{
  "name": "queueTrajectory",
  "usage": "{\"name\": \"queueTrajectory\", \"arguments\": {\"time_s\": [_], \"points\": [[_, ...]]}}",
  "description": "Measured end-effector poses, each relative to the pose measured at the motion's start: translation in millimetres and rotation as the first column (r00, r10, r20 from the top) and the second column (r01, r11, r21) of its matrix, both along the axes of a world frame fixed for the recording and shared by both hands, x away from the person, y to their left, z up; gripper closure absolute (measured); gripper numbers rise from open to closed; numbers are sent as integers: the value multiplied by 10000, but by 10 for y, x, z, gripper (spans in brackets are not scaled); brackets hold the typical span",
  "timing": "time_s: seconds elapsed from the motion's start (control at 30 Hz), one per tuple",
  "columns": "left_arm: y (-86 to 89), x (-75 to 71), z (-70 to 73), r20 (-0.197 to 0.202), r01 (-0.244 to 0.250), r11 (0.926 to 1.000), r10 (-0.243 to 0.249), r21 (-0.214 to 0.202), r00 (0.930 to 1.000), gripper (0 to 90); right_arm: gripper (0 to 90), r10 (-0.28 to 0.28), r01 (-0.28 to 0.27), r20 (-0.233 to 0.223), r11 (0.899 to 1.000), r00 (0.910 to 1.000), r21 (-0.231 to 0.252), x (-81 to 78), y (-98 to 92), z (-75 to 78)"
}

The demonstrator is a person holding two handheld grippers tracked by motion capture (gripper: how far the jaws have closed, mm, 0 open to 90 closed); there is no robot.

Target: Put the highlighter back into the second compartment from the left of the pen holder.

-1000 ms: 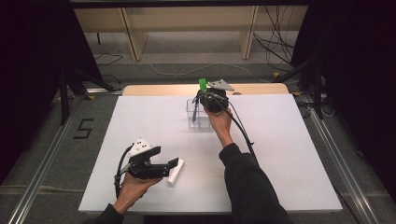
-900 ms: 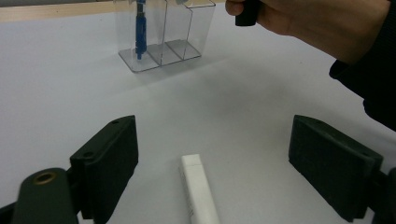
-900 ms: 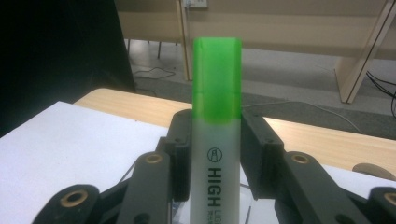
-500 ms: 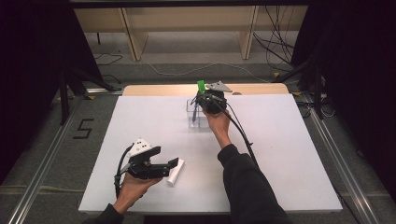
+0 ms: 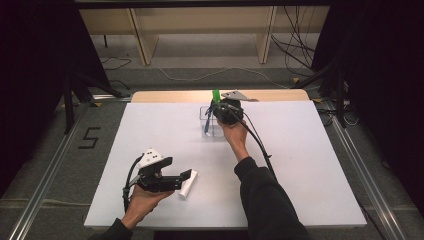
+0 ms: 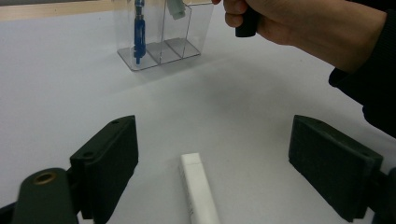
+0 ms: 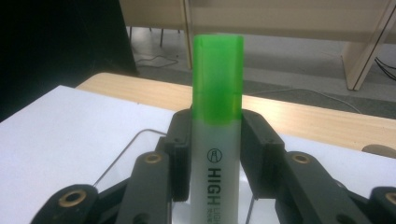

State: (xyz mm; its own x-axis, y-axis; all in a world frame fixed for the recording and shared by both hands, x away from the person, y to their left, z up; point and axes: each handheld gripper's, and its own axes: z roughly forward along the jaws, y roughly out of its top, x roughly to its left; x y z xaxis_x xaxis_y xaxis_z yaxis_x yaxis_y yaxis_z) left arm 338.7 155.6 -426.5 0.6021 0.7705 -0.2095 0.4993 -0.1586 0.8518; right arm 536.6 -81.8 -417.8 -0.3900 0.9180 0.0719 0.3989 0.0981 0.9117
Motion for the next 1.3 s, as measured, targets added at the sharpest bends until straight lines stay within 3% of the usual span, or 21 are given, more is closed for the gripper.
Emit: {"name": "queueTrajectory", "arguments": {"time_s": [0.07, 0.2, 0.33, 0.77, 1.3], "points": [[-1, 1, -3, -3, -21, 10000, 21, -1, 10000, 153, 629, 107, -107, -94, 9999, 9999, -59, -5, -6, 3], [1, 3, -4, -12, -42, 10000, 42, -14, 10000, 152, 470, 326, -322, -206, 9993, 9993, 211, -38, -52, 79], [-4, 5, -6, -33, -48, 10000, 48, -7, 10000, 153, 417, 474, -469, -102, 9981, 9988, 410, -83, -133, 198], [-11, 16, -23, -178, -17, 9999, 20, 140, 9998, 153, 332, 1030, -1018, -372, 9943, 9940, 324, -241, -373, 408], [-17, 33, -42, -369, 13, 9994, 0, 356, 9993, 153, 274, 1618, -1617, -550, 9868, 9853, 63, -543, -682, 446]]}}
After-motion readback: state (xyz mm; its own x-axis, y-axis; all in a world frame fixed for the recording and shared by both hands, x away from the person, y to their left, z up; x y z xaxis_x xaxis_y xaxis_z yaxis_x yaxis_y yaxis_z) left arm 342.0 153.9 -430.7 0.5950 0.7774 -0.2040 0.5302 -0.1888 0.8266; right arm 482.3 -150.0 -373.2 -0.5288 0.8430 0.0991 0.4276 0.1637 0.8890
